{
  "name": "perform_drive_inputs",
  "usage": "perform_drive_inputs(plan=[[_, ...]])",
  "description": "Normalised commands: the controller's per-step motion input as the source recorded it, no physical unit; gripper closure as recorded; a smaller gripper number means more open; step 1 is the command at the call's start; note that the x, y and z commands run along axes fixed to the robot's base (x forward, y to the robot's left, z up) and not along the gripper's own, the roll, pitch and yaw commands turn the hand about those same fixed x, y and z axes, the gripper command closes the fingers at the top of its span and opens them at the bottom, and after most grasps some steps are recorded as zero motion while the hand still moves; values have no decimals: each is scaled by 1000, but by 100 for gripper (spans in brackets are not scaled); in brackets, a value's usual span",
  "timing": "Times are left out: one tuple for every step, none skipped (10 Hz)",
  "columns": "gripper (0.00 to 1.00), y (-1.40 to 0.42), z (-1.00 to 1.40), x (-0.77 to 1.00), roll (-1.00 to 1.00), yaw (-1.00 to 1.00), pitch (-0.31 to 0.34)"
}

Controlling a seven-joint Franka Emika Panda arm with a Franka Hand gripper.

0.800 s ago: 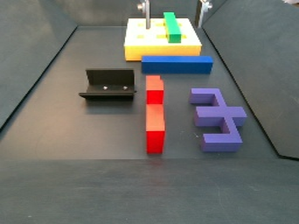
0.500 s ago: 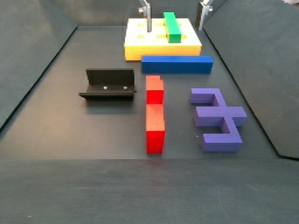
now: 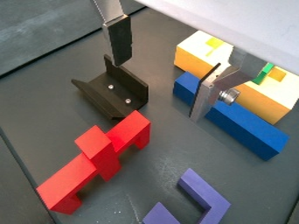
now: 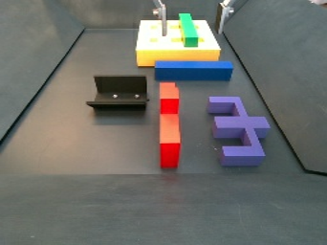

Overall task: Pick up the blue object. Move up. Move to above the board. Insert the blue object.
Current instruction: Pick up the blue object.

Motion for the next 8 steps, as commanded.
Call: perform_drive_inputs(plan=[[0,0,0,57,0,0,0],[0,0,0,77,0,0,0],[0,0,3,0,-61,-51,0],[0,0,0,-40,-206,-286,-109],[0,-197,0,0,-260,-743,-163],[0,-123,-23,0,-241,-820,-217],[0,-134,-49,0,-220,-829,-216],[0,-160,-66,0,-206,-817,-214]])
